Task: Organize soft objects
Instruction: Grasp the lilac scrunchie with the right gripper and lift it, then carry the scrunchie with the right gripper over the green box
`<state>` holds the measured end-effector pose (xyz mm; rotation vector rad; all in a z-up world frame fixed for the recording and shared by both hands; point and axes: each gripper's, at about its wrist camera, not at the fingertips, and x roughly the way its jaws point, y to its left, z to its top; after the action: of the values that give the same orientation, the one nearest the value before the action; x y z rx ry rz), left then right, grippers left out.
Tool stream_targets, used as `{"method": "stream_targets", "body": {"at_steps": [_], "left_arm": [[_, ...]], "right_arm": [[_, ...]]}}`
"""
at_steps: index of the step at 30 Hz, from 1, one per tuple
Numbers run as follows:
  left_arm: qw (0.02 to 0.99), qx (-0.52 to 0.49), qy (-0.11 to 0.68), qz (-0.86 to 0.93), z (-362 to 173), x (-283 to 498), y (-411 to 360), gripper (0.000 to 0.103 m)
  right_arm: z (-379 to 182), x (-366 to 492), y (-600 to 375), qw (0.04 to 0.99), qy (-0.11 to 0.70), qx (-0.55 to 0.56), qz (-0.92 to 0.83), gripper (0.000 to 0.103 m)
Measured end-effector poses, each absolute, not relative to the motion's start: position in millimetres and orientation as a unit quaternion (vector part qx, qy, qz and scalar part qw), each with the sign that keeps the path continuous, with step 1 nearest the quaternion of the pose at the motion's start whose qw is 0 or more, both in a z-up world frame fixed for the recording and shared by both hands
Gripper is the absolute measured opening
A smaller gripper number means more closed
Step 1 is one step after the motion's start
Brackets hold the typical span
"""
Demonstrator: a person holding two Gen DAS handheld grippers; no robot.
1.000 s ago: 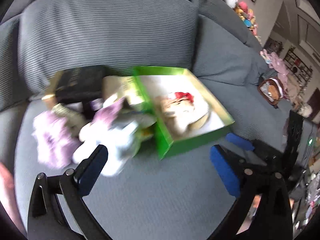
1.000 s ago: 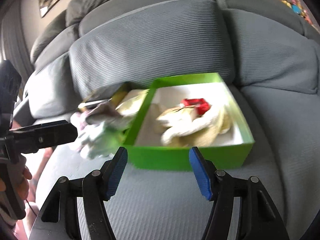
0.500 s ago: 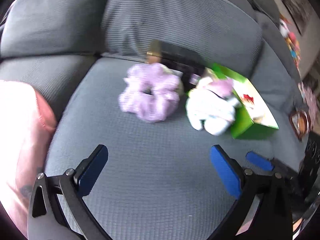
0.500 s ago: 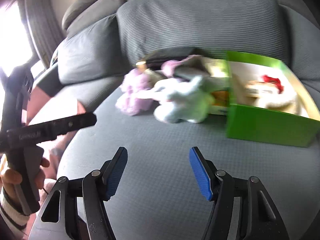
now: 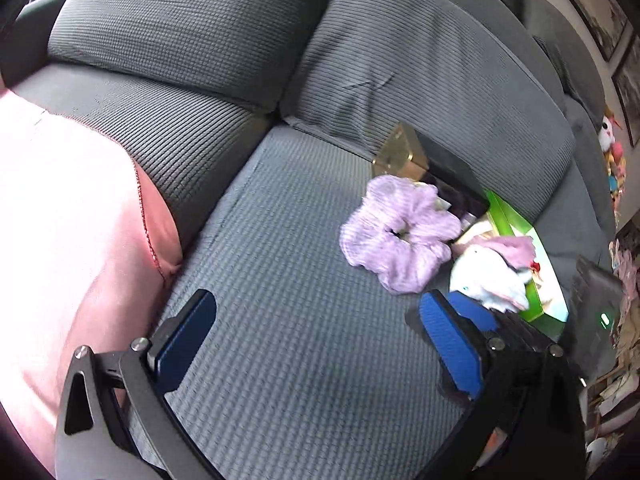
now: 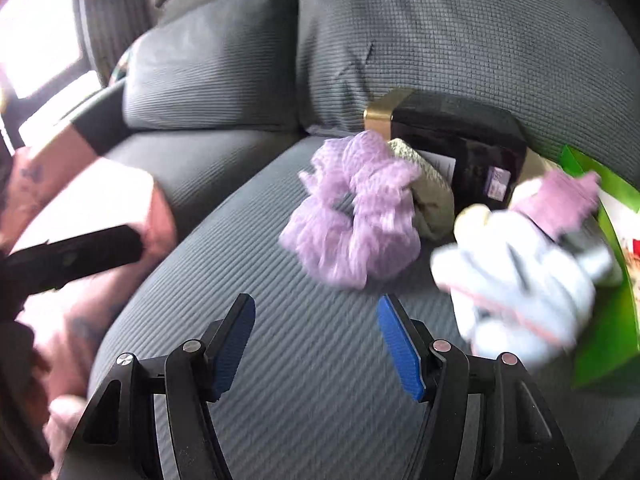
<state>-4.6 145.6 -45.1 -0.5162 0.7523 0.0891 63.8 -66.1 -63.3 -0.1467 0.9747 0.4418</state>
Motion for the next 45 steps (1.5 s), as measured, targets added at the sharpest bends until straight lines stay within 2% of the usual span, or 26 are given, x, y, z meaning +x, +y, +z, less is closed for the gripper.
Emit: {"method": "stream_targets", "body": {"at_steps": [6,8,9,10,12,15,23,31,32,33,34,35,36,37,40,41,42,43,45], "left_arm": [[0.894,-0.255,0.366,0.038,-52,6,158,0.102],[0.893,-0.259,0.367,0.036,-54,8,161,0.102],[0.892,-0.261,0.368,0.033,-55,8,161,0.102],[0.891,-0.261,0.37,0.031,-57,9,162,0.102],[0.889,-0.26,0.376,0.025,-58,10,160,0.102],[0.885,-0.262,0.384,0.004,-60,12,156,0.102],[0.862,-0.239,0.435,-0.099,-72,17,105,0.102],[0.848,-0.169,0.475,-0.164,-84,14,27,0.102],[0.849,-0.163,0.474,-0.165,-84,14,21,0.102],[0.85,-0.158,0.474,-0.166,-84,14,16,0.101],[0.85,-0.155,0.474,-0.168,-85,15,13,0.101],[0.85,-0.154,0.475,-0.169,-86,16,10,0.1],[0.85,-0.154,0.476,-0.169,-84,17,8,0.1],[0.849,-0.156,0.475,-0.171,-85,18,7,0.1],[0.848,-0.16,0.475,-0.173,-86,23,4,0.09],[0.847,-0.163,0.476,-0.173,-87,25,4,0.084],[0.847,-0.166,0.474,-0.172,-87,26,4,0.074],[0.848,-0.169,0.472,-0.172,-86,26,4,0.068],[0.847,-0.173,0.471,-0.173,-84,26,4,0.048]], "right_arm": [[-78,95,-48,0.863,0.469,-0.091,0.163,0.065],[-85,100,-48,0.861,0.474,-0.091,0.162,0.046],[-87,103,-47,0.857,0.478,-0.09,0.168,0.029],[-90,105,-46,0.853,0.484,-0.094,0.169,0.017],[-93,103,-46,0.849,0.485,-0.098,0.183,0.006],[-87,92,-51,0.848,0.479,-0.102,0.202,0.005],[-56,15,-97,0.816,0.506,-0.075,0.269,0.005],[-47,-22,-156,0.804,0.54,-0.057,0.241,0.007],[-46,-23,-159,0.806,0.539,-0.055,0.238,0.01],[-45,-26,-165,0.809,0.537,-0.053,0.231,0.019],[-45,-26,-169,0.811,0.538,-0.055,0.224,0.037],[-46,-27,-171,0.812,0.538,-0.057,0.216,0.046],[-45,-25,-171,0.814,0.538,-0.057,0.213,0.06],[-45,-25,-172,0.816,0.536,-0.056,0.209,0.063],[-47,-26,-173,0.819,0.53,-0.053,0.212,0.063],[-48,-25,-172,0.82,0.529,-0.053,0.211,0.063],[-50,-24,-172,0.82,0.529,-0.052,0.212,0.063],[-51,-27,-174,0.821,0.527,-0.049,0.214,0.063],[-54,-27,-174,0.821,0.527,-0.041,0.217,0.063]]}}
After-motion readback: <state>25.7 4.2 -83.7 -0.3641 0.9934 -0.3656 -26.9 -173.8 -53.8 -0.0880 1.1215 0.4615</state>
